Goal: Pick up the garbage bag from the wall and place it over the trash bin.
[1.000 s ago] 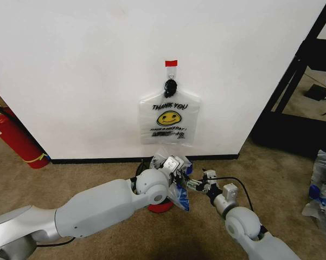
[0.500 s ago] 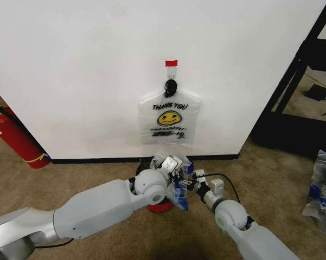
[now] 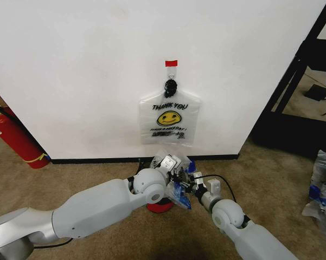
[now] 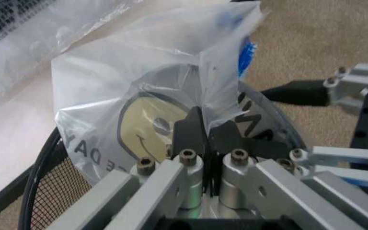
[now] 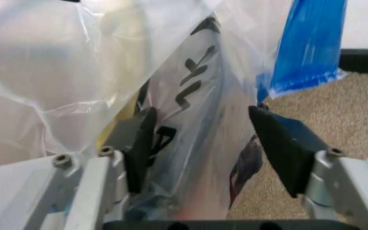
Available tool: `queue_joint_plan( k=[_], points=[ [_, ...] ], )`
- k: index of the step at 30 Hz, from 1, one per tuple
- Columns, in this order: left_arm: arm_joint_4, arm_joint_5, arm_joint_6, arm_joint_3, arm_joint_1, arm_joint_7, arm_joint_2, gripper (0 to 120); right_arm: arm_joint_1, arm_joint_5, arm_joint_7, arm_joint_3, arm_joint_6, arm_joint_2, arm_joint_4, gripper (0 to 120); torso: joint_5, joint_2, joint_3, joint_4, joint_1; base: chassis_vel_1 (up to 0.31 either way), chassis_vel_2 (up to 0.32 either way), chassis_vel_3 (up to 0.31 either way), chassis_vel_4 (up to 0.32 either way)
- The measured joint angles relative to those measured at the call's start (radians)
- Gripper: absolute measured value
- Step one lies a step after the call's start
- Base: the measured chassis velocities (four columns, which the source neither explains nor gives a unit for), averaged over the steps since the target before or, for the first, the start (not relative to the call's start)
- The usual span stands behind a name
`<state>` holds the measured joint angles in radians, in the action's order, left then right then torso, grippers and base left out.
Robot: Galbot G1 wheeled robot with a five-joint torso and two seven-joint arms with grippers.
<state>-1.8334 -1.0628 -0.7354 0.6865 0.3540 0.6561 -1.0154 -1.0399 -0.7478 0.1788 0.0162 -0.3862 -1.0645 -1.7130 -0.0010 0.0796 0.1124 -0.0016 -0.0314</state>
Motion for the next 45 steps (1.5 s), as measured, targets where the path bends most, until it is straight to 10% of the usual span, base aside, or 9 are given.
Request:
queue_joint_plan(
  k=[16,45],
  points=[
    [-0.053,0.009,0.000,-0.043,0.053,0.000,0.048,0,0.017,-0.117,0.086,0.008,-0.072,-0.017,-0.015,1,0.0004,0.000,0.000,0.0005,0.000,0.000,0.000,0.000,0.000],
    [-0.208,0.027,0.000,-0.198,0.213,0.016,0.197,0,-0.180,-0.154,0.148,-0.233,0.022,-0.034,-0.178,0,0.0002,0.000,0.000,0.0001,0.000,0.000,0.000,0.000,0.000]
  ],
)
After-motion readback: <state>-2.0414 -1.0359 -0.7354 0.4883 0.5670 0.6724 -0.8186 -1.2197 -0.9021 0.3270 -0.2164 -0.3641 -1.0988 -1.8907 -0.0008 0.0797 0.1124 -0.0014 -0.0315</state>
